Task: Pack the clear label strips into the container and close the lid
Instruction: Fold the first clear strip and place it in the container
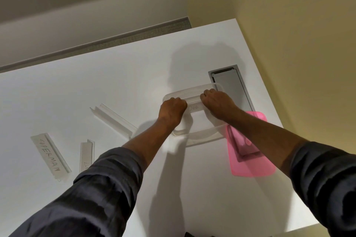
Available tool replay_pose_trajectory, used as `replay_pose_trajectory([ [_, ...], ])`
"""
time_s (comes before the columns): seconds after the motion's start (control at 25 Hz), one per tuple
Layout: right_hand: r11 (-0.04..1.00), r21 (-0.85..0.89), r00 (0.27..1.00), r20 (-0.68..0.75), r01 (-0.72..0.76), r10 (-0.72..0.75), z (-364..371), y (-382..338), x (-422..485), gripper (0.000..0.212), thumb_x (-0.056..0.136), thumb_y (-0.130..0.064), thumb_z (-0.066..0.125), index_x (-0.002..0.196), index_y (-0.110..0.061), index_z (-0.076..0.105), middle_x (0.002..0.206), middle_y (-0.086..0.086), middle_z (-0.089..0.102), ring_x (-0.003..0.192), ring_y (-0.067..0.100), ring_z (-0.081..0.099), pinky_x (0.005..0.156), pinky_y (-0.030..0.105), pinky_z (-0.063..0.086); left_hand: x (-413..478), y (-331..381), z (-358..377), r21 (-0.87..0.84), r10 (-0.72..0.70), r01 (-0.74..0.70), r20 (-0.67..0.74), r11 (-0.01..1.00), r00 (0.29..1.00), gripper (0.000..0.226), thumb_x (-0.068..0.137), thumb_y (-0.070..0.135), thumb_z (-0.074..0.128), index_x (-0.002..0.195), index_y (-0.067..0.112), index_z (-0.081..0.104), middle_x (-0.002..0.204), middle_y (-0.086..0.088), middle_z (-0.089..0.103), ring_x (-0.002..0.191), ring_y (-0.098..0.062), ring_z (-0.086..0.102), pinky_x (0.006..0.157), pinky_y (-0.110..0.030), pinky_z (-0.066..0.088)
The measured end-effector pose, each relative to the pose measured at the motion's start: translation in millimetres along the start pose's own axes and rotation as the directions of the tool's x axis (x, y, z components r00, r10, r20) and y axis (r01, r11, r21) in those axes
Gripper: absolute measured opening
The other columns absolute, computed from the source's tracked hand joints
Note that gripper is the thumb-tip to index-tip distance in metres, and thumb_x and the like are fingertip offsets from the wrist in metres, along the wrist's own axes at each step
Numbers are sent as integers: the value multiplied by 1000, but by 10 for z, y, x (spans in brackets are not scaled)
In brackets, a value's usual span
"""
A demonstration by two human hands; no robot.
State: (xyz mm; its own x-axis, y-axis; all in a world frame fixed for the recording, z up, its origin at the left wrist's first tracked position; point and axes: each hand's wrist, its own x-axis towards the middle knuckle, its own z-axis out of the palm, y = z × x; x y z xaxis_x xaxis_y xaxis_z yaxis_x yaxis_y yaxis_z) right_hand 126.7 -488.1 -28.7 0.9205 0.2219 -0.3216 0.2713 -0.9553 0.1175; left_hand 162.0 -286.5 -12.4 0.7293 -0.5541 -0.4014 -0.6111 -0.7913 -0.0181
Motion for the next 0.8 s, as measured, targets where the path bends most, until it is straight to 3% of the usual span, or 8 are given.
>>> replay_pose_trajectory([
  [0.2,998,61,997,-71,-21,25,4,-22,-54,22,86,8,67,106,-2,68,98,15,70,86,27,67,64,34,49,-71,10,12,-28,-2,-1,-86,1000,996,31,91,-13,62,115,7,66,110,-11,70,104,-31,70,77,-39,59],
  [0.4,970,220,980,-144,-106,139,-170,-182,-115,25,94,-9,71,117,-5,66,112,14,71,97,28,69,73,37,60,-267,-33,-71,-230,-62,3,-249,973,967,22,100,-1,54,115,10,66,107,-8,70,103,-29,67,72,-37,56],
  [0.56,903,410,950,-212,-127,230,-451,-492,-220,35,98,-27,72,129,-11,68,122,9,74,105,27,71,83,39,60,-639,-134,-148,-525,-230,-44,-446,850,865,26,101,9,65,126,9,73,116,-7,76,113,-28,68,81,-44,61],
  [0.68,833,548,930,-262,-77,257,-661,-876,-323,38,99,-29,71,133,-12,69,127,9,74,110,27,72,90,39,59,-969,-246,-117,-677,-417,3,-449,736,790,27,101,15,68,127,13,74,121,-2,77,118,-26,68,90,-41,60],
  [0.8,752,659,925,-276,-15,260,-850,-1346,-397,36,99,-29,71,131,-12,72,127,7,75,109,25,72,95,38,58,-1340,-448,36,-761,-512,20,-416,648,751,26,101,13,69,126,10,76,123,-4,78,118,-26,71,100,-43,57],
])
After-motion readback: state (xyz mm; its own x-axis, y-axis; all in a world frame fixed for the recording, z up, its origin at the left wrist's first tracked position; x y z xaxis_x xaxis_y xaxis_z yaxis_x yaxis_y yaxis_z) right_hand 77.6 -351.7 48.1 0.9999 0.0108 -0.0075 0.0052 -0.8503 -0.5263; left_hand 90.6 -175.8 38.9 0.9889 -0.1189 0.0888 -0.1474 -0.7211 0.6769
